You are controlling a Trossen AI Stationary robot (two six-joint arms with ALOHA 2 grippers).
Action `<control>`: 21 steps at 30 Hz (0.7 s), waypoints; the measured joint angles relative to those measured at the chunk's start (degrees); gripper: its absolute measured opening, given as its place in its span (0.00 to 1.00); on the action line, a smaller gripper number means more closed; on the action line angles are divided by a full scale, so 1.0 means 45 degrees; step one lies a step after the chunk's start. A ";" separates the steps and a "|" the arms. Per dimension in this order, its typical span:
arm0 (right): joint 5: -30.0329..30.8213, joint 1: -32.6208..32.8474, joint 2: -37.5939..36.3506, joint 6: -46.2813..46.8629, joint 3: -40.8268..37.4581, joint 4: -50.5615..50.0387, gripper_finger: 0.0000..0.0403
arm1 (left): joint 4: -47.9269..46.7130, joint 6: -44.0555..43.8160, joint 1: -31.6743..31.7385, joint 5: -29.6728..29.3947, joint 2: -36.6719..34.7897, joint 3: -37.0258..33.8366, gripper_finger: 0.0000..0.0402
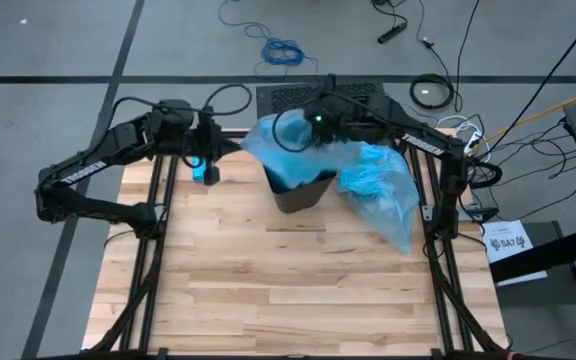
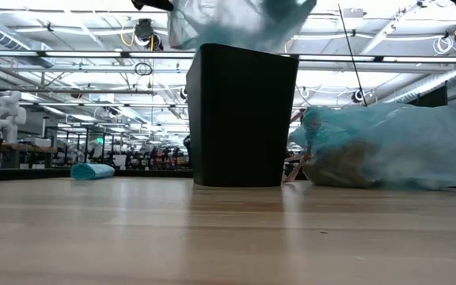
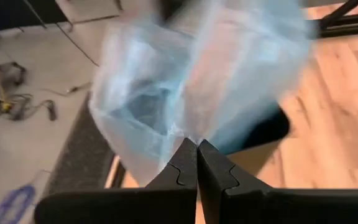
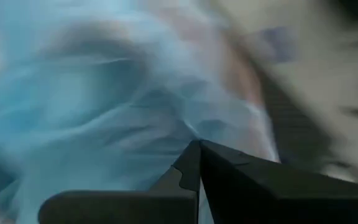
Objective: Place trash/remove bag and relplace
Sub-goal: Insert the blue trash bag into the trash bin
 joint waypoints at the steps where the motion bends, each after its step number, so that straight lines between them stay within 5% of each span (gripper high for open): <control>1: 0.1130 -0.0099 -0.0053 -0.0028 0.0000 -0.0014 0.00 | -0.0091 -0.0185 -0.0101 0.0015 0.0002 0.0000 0.00; 4: 0.4101 -0.0306 -0.0315 -0.0465 0.0000 0.0205 0.00 | -0.0299 -0.0656 -0.0395 0.0019 -0.0003 0.0000 0.00; 7: 0.5347 -0.0318 -0.0722 -0.1804 0.0000 0.1081 0.00 | -0.0513 -0.1181 -0.0659 -0.0267 0.0002 0.0000 0.00; 11: 0.4693 -0.0097 -0.1237 -0.2974 0.0000 0.2897 0.00 | -0.0584 -0.1683 -0.0926 -0.1260 -0.0003 0.0000 0.00; 14: 0.2871 -0.0064 -0.1537 -0.2780 0.0007 0.3215 0.00 | -0.0668 -0.1885 -0.1062 -0.1288 0.0002 0.0000 0.00; 16: 0.2025 -0.0063 -0.1536 -0.1905 0.0010 0.2376 0.00 | -0.1287 -0.1890 -0.1105 -0.1283 0.0002 0.0000 0.00; 21: 0.2403 -0.0155 -0.1393 -0.0585 -0.0029 -0.0678 0.00 | -0.3219 -0.2393 -0.1138 -0.1351 0.0264 -0.0007 0.00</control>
